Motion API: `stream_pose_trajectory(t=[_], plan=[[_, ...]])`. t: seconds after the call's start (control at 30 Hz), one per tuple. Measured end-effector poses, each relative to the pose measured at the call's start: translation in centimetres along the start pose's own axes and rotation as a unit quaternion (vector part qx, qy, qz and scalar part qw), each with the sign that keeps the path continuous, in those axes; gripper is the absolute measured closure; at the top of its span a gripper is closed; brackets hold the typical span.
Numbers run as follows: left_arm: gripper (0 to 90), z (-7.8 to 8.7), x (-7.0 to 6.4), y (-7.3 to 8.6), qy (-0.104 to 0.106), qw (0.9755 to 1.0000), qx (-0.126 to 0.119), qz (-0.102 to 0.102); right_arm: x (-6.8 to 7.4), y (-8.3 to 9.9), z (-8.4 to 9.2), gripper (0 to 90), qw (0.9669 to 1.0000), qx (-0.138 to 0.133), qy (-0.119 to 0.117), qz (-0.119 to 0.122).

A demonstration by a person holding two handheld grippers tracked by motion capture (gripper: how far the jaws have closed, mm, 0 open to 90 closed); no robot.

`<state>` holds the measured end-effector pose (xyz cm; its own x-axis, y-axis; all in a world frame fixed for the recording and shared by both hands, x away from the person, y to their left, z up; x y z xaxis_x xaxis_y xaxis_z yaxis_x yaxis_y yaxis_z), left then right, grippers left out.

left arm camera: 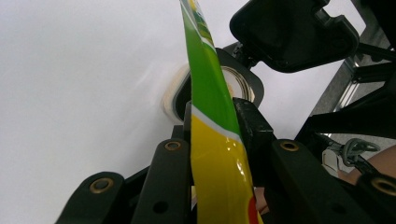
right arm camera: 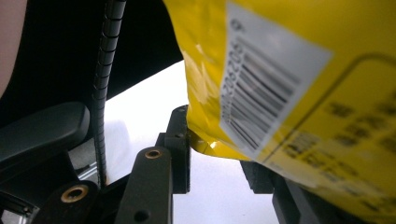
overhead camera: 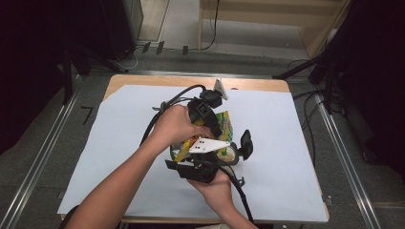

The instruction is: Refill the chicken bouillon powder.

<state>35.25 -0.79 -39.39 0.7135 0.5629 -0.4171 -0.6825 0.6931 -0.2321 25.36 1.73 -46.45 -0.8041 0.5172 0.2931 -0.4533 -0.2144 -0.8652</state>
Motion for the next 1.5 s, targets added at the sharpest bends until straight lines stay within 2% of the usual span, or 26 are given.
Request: stream_pose_trajectory(t=[0.2,0.67,0.93,1.3,1.5], plan=[[76.5,0.2,0.1,0.0,0.003,1.0000,0.001,0.003,0.1,-0.2,0.1,67.9,1.0000,0.001,0.003,0.006],[76.4,0.4,0.3,-0.2,0.008,0.9999,-0.004,0.007,0.3,-0.5,0.3,67.6,1.0000,-0.004,-0.004,0.002],[76.6,0.7,0.3,0.3,0.004,1.0000,-0.002,0.003,0.7,-0.5,0.1,67.7,1.0000,-0.004,-0.004,0.008],[76.5,1.0,0.4,1.2,0.007,0.9999,-0.013,0.001,1.0,-0.2,-0.5,68.1,0.9997,0.003,0.001,0.024],[76.5,1.1,0.3,1.1,-0.001,0.9999,-0.016,-0.006,1.1,-0.4,-0.5,68.2,0.9997,-0.002,0.000,0.026]])
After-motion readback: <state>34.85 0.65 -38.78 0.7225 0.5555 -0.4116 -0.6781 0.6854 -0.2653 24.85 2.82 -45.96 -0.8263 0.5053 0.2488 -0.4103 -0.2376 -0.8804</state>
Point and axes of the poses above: each handheld gripper's, and its own axes: z roughly backward along the jaws, y roughly out of its underside, x roughly to its left, the point moved 6 cm from there along -z, roughly forward along the jaws, and after that the axes turned 6 degrees about y, right-handed, at the moved point
